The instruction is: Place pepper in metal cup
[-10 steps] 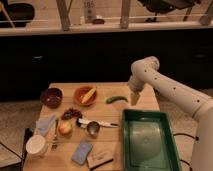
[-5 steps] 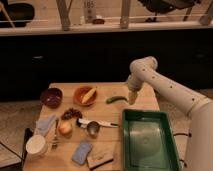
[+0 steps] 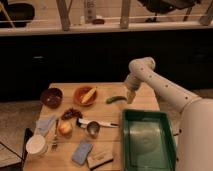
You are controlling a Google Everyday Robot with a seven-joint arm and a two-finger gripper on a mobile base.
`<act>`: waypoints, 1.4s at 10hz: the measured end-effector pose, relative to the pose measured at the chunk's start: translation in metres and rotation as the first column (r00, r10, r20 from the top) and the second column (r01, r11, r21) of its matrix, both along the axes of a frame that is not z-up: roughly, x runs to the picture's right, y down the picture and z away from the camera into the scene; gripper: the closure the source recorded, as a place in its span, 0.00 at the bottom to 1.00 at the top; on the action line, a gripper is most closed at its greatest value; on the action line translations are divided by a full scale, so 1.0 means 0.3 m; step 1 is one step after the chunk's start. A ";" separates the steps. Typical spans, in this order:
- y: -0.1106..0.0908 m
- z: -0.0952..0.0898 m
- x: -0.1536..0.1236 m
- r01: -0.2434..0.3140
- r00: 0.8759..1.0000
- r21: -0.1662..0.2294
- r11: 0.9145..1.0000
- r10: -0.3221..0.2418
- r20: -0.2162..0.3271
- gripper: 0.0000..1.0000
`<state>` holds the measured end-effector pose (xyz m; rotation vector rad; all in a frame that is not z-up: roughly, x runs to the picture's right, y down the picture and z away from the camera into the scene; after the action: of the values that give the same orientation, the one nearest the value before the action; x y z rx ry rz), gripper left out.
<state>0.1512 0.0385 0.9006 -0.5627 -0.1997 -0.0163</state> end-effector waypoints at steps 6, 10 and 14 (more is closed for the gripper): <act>0.029 0.108 -0.018 -0.023 1.000 -0.035 0.999 0.024 0.017 0.20; 0.053 0.160 -0.001 -0.032 0.999 -0.054 0.998 0.033 0.020 0.20; 0.077 0.195 -0.002 -0.035 0.999 -0.068 0.997 0.037 0.025 0.20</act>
<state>0.1506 0.0617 0.9591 -0.6259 -0.2360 0.0179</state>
